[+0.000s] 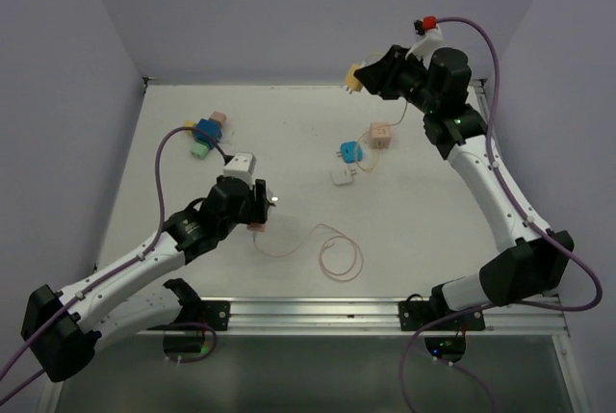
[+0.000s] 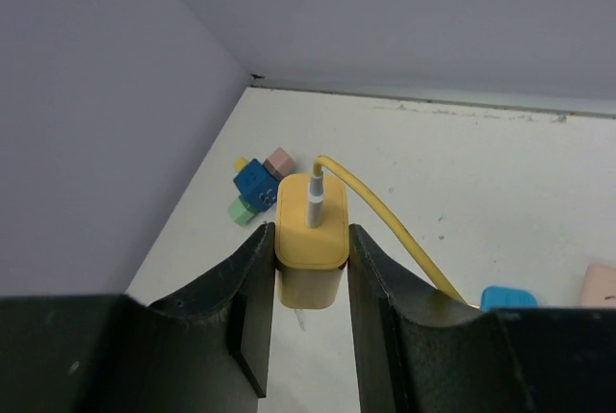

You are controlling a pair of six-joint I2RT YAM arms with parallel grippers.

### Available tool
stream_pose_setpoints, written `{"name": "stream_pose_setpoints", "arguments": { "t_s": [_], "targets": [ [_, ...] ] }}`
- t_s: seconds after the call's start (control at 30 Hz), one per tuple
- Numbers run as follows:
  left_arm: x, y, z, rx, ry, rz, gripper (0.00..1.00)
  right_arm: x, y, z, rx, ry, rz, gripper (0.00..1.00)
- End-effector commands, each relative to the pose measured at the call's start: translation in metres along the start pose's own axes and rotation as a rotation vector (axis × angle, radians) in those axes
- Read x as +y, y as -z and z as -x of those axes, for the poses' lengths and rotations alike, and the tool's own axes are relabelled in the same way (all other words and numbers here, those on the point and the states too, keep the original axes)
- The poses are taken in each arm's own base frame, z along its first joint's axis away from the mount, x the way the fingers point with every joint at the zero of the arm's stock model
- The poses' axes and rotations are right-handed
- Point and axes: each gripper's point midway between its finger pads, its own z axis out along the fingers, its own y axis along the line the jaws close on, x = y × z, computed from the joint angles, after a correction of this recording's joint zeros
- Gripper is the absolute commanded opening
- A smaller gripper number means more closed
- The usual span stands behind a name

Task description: Pull the plug off the socket

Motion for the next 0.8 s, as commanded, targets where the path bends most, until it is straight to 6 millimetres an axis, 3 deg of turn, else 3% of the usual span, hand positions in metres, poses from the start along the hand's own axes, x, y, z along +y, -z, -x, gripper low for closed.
{"name": "stream_pose_setpoints", "arguments": {
  "t_s": [0.0,0.1,0.3,0.37,0.5,0.53,0.6,0.63,0.7,0.73,0.77],
  "targets": [
    [0.012,0.006,0.024,-0.055,-0.023,0.047,0.00,0.022,0.022,0.039,-0.071,0.068,0.015,0.00],
    [0.018,0.006,0.035,-0.072,-0.026,0.069,0.00,0.039,0.024,0.040,-0.058,0.042,0.090,0.00],
    [0.025,0.004,0.076,-0.121,-0.060,0.106,0.00,0.031,0.010,0.014,0.005,0.022,0.121,0.00],
    [0.023,0.003,0.091,-0.144,-0.079,0.106,0.00,0.018,0.005,0.000,0.023,0.030,0.097,0.00],
    [0.025,-0.002,0.101,-0.172,-0.099,0.101,0.00,-0.004,-0.002,-0.024,0.032,0.055,0.060,0.00],
    [0.026,-0.004,0.096,-0.164,-0.110,0.097,0.00,-0.017,-0.004,-0.041,0.058,0.044,0.031,0.00],
    [0.025,-0.006,0.093,-0.170,-0.109,0.082,0.00,-0.027,-0.007,-0.050,0.044,0.048,0.016,0.00],
    [0.026,-0.009,0.086,-0.157,-0.112,0.079,0.00,-0.039,-0.006,-0.069,0.068,0.039,-0.011,0.00],
    [0.026,-0.008,0.083,-0.160,-0.109,0.070,0.00,-0.048,-0.007,-0.081,0.061,0.031,-0.020,0.00],
    [0.027,-0.009,0.081,-0.156,-0.111,0.071,0.00,-0.058,-0.005,-0.102,0.094,0.011,-0.039,0.00],
    [0.028,-0.008,0.081,-0.159,-0.110,0.074,0.00,-0.063,-0.006,-0.110,0.100,-0.005,-0.047,0.00]
  ]
}}
